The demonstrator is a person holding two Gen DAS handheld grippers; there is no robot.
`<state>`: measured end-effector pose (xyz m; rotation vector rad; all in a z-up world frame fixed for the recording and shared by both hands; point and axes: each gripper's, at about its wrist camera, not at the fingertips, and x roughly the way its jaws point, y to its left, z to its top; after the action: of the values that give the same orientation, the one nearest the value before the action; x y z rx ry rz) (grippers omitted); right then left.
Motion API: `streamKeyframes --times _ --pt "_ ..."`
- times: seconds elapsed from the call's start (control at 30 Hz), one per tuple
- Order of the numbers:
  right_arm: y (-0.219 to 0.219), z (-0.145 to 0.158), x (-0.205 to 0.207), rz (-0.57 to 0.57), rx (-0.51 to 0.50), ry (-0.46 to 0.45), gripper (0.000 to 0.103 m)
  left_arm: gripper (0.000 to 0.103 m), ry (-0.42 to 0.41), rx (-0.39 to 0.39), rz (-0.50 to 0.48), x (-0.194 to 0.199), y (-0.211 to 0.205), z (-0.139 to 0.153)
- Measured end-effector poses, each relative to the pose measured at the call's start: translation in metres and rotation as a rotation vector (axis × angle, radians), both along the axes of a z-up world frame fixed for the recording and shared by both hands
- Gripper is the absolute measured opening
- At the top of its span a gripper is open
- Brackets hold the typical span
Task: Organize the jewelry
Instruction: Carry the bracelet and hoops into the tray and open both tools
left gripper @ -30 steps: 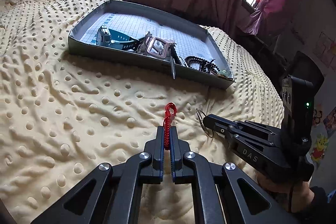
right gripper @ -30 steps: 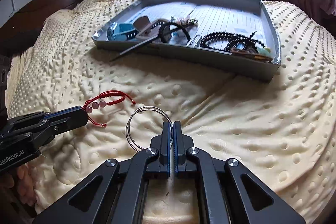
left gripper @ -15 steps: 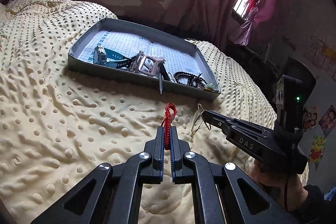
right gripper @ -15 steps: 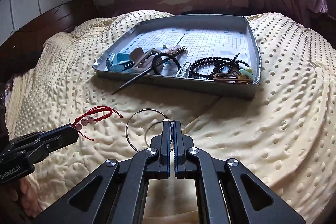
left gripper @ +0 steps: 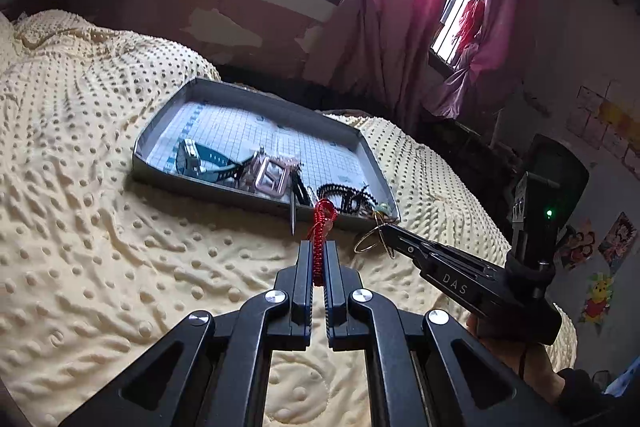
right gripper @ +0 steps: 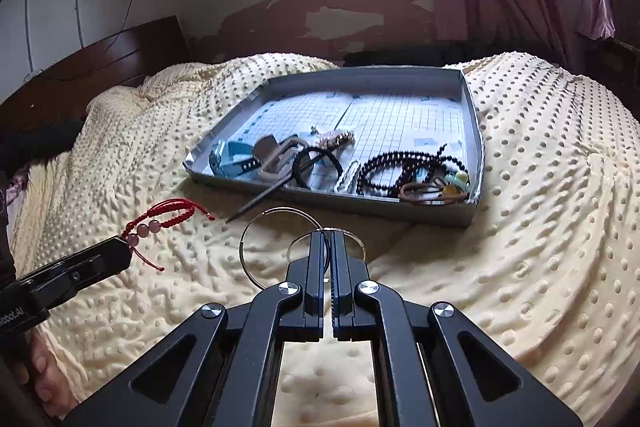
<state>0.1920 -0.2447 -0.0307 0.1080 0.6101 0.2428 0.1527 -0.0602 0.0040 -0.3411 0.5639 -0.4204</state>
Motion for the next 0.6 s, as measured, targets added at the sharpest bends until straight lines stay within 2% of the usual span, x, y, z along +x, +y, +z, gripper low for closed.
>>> streamKeyframes --times 0.1,0.27,0.37,0.47,0.6 --pt "-0.007 0.01 0.014 -0.033 0.038 -0.036 0.003 0.005 -0.019 0.015 0.029 0.016 0.005 0.015" --pt "-0.017 0.018 0.05 -0.104 0.147 -0.06 0.003 0.005 -0.012 0.028 0.085 0.065 0.015 0.03" --pt "-0.017 0.016 0.072 -0.132 0.163 -0.054 0.003 0.005 0.008 0.05 0.114 0.097 0.015 0.03" --pt "-0.016 0.005 0.095 -0.163 0.201 0.012 0.003 0.005 0.038 0.073 0.126 0.121 0.012 0.023" --pt "-0.001 -0.002 0.115 -0.142 0.08 0.038 0.003 0.005 0.07 0.102 0.126 0.142 0.005 0.009"
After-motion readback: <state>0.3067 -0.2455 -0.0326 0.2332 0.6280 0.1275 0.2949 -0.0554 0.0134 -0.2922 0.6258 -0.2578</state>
